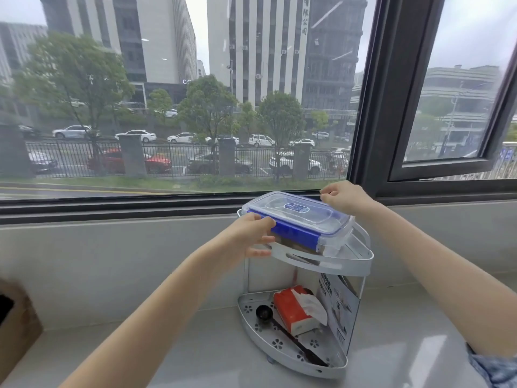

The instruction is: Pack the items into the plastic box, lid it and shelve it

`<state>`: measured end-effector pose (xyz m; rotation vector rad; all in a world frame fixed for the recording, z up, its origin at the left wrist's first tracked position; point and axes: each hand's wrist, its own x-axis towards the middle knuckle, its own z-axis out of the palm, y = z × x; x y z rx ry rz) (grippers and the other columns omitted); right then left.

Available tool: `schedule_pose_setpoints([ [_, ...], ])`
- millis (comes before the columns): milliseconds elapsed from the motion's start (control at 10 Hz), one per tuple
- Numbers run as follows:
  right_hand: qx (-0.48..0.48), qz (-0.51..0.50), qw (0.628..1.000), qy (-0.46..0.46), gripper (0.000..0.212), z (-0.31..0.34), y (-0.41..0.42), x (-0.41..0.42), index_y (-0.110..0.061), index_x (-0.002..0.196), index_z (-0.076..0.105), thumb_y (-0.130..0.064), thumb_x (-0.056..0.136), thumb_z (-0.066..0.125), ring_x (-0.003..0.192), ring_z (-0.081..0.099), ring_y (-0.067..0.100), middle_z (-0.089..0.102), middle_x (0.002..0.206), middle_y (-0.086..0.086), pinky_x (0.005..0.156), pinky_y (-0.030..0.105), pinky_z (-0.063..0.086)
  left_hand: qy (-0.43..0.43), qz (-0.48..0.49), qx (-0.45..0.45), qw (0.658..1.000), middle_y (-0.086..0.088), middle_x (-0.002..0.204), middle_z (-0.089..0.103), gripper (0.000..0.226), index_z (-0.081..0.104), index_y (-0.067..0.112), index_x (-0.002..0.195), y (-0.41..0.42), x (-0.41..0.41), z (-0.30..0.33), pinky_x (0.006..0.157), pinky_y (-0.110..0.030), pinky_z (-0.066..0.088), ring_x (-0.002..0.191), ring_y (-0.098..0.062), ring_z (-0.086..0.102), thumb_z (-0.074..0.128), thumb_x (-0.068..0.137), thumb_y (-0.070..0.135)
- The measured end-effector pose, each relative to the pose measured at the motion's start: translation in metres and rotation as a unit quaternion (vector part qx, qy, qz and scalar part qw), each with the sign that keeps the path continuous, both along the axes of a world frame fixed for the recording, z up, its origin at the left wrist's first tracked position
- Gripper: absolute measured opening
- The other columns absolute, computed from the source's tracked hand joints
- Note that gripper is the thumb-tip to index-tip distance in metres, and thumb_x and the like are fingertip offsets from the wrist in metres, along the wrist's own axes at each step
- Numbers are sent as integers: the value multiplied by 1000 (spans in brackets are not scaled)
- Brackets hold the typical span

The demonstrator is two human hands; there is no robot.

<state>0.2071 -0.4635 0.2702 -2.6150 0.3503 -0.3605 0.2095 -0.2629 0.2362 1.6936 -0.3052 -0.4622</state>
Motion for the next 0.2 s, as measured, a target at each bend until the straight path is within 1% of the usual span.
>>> schedule_pose_setpoints([
  [100,-23,22,999,-10,37,15,15,-9,-9,130,50,-19,95,41,124,49,29,53,137,12,104,32,36,-75,11,59,995,-8,132,48,44,37,11,133,12,-5,14,91,-34,45,116,-20,49,44,90,20],
  [200,-31,45,998,-40,37,35,36,-25,-11,129,50,-21,94,43,123,50,28,54,136,13,104,33,37,-199,54,121,971,-7,145,37,58,19,14,143,34,-19,33,106,-34,33,130,-23,38,42,91,25],
])
